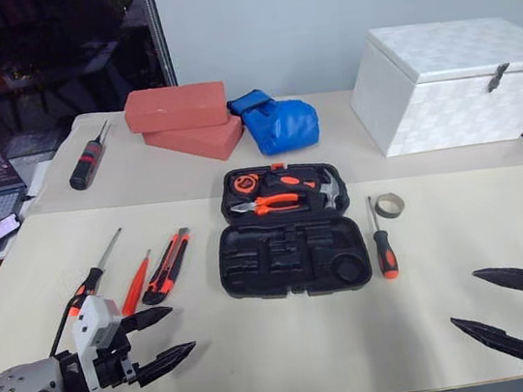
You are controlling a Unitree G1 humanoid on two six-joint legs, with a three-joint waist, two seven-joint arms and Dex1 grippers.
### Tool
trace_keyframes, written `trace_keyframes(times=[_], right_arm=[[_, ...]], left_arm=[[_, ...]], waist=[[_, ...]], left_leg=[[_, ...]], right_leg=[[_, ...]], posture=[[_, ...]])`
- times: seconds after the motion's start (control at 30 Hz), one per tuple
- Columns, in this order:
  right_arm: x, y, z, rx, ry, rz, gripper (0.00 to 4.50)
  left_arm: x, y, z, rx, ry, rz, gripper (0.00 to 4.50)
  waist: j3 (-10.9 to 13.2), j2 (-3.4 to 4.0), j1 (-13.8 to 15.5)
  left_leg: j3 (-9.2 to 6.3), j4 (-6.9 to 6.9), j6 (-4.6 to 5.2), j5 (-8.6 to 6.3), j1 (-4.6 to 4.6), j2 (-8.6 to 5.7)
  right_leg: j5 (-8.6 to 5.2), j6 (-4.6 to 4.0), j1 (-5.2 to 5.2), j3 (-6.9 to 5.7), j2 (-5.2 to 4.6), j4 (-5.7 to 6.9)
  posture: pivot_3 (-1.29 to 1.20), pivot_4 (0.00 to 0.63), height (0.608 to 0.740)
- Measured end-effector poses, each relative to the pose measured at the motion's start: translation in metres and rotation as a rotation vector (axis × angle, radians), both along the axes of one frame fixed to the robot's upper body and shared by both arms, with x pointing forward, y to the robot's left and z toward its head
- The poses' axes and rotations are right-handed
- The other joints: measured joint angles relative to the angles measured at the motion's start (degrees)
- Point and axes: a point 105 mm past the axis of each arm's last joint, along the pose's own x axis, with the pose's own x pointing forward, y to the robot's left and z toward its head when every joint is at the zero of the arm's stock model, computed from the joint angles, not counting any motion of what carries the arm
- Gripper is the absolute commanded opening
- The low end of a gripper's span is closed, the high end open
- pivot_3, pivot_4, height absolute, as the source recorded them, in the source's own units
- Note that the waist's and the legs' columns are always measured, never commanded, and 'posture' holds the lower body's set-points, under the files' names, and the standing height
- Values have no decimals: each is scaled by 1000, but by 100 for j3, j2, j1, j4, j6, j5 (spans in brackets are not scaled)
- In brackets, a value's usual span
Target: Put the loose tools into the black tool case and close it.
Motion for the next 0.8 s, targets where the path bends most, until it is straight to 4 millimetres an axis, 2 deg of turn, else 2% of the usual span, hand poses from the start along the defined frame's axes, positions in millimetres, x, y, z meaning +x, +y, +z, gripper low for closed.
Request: trace_keyframes(times=[0.07,0.17,0.23,0.3,0.37,0.47,0.53,0.6,0.67,0.77,0.8], right_arm=[[2,1,2,1,-12,3,4443],[27,19,18,114,-144,59,4443],[39,45,31,197,-198,162,4443],[41,61,36,223,-198,236,4443],[42,79,41,241,-172,337,4443],[41,97,47,210,-146,465,4443],[39,109,59,217,-172,546,4443],[40,113,64,230,-181,571,4443],[40,116,64,233,-177,582,4443],[41,116,62,234,-171,578,4500],[41,115,62,233,-168,575,4500]], left_arm=[[1,0,0,-3,-1,10,4500],[38,6,24,-123,-95,274,4500],[60,25,46,-165,-157,477,4500],[67,44,53,-131,-162,609,4500],[69,75,49,-22,-95,758,4500],[67,102,43,116,-8,819,4500],[67,120,46,227,37,846,4500],[69,125,47,260,53,853,4500],[73,129,37,284,105,867,4500],[70,134,12,337,213,863,3788],[71,134,8,337,223,852,3407]], waist=[[0,0,8],[9,-16,4],[17,-32,-9],[17,-31,-5],[17,-31,-8],[22,-38,-18],[23,-43,-11],[24,-41,27],[24,-42,84],[23,-44,124],[21,-48,136]], left_leg=[[0,0,1,-2,1,-1],[-3,11,6,-1,3,0],[-9,23,7,1,16,-2],[-19,21,8,1,42,0],[-22,14,9,2,52,0],[-20,13,9,3,52,0],[-20,13,7,2,51,1],[-18,13,5,1,47,0],[-16,12,5,1,41,0],[-5,12,7,1,34,5],[-4,11,7,1,32,8]], right_leg=[[0,0,0,-1,1,6],[3,6,4,-2,6,33],[4,7,6,3,20,80],[3,6,19,12,38,93],[-4,-6,16,14,45,112],[-9,-14,5,14,47,118],[-9,-15,5,14,44,113],[-9,-15,7,14,40,103],[-9,-14,7,14,38,89],[-8,-12,3,15,36,83],[-8,-12,1,15,37,83]], posture=[[0,150,740],[0,150,740],[0,150,740],[0,150,740],[0,150,740],[0,150,740],[0,150,740],[0,150,740],[0,150,740],[0,150,740],[0,150,740]])
